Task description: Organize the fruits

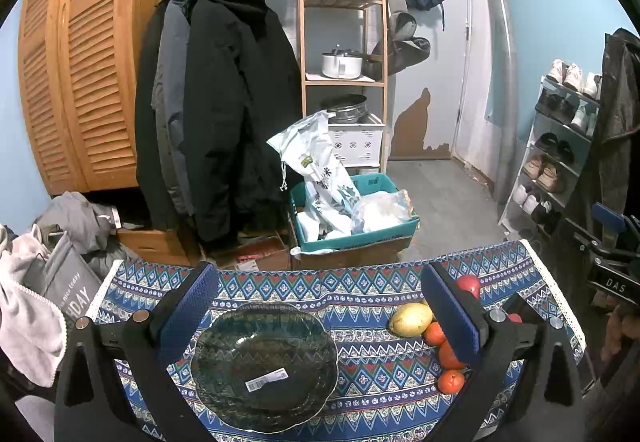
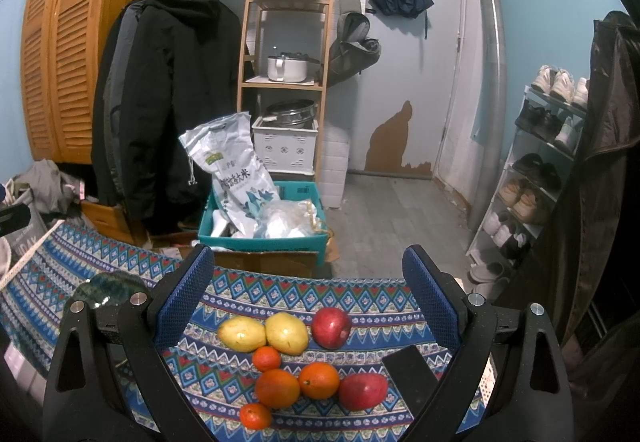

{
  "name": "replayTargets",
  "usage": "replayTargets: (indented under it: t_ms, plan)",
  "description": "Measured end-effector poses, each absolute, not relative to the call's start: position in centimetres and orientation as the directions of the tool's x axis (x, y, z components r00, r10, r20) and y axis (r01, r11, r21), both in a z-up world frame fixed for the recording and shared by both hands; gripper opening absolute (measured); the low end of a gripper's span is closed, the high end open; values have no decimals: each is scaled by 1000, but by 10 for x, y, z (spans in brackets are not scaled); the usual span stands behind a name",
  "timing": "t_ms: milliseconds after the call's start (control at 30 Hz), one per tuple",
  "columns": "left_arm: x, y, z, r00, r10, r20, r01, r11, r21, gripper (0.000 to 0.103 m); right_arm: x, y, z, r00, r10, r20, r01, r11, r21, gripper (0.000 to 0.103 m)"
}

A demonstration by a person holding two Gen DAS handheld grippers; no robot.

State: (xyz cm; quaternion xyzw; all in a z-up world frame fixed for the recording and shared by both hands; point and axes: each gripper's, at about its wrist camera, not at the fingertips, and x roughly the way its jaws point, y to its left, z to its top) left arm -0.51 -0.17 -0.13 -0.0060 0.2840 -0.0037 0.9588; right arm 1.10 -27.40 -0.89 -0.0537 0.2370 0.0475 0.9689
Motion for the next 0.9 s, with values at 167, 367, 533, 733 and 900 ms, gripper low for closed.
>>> replayTargets:
  t_ms: [167, 367, 533, 733, 900]
  plan:
    - [-5, -2, -1, 839, -10, -544, 4, 1000, -13, 102, 11, -273, -7, 883, 66, -464, -117, 990, -82, 93]
    - [-4, -1, -1, 838, -12, -545, 5, 1000, -14, 102, 11, -274, -8, 883, 67, -465, -118, 990, -82, 93]
    - [-4, -1, -1, 838, -12, -545, 6, 1000, -13, 102, 11, -274, -8, 883, 67, -465, -118, 990, -82, 93]
    - [-4, -1, -1, 839, -12, -544, 6, 1000, -13, 102, 11, -274, -8, 883, 67, -464, -118, 990, -82, 93]
    - [-4, -1, -1, 839, -11, -544, 5, 1000, -13, 102, 11, -274, -8, 883, 67, -465, -118, 990, -81, 93]
